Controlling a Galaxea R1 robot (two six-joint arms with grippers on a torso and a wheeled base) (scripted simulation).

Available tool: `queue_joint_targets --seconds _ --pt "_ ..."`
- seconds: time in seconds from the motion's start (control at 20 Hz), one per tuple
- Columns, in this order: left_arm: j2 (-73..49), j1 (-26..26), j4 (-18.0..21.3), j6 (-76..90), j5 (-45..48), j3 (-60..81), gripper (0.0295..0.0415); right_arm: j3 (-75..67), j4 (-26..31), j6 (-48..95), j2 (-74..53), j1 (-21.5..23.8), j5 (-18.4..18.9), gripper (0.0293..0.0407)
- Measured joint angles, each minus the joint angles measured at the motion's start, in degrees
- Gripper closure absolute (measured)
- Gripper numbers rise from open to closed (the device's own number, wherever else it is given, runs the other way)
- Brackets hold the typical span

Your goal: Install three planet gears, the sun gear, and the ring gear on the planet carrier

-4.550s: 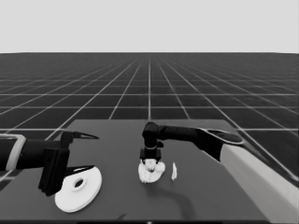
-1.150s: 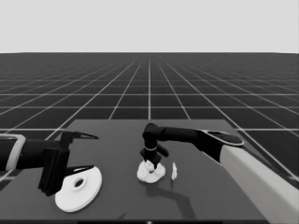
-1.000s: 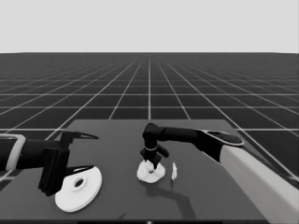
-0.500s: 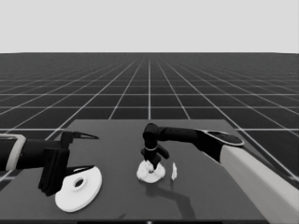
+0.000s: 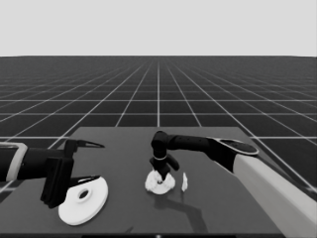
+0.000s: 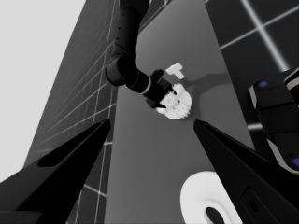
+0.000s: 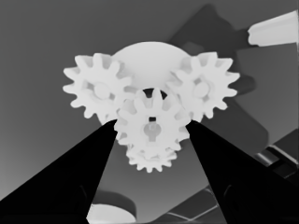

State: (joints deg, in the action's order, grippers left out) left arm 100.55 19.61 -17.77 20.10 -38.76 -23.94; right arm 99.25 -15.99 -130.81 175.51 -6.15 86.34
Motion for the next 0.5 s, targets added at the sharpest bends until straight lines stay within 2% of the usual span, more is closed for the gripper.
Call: queue_joint_targets --seconds 0.45,0.5 --pt "0.0 0.0 0.0 0.0 0.0 0.0 0.0326 0.0 0.0 -5.4 0.0 -0.1 0.0 0.039" --pt "0.0 0.0 0.0 0.0 0.0 0.0 0.0326 0.0 0.0 -5.8 0.0 -0.1 0.0 0.0361"
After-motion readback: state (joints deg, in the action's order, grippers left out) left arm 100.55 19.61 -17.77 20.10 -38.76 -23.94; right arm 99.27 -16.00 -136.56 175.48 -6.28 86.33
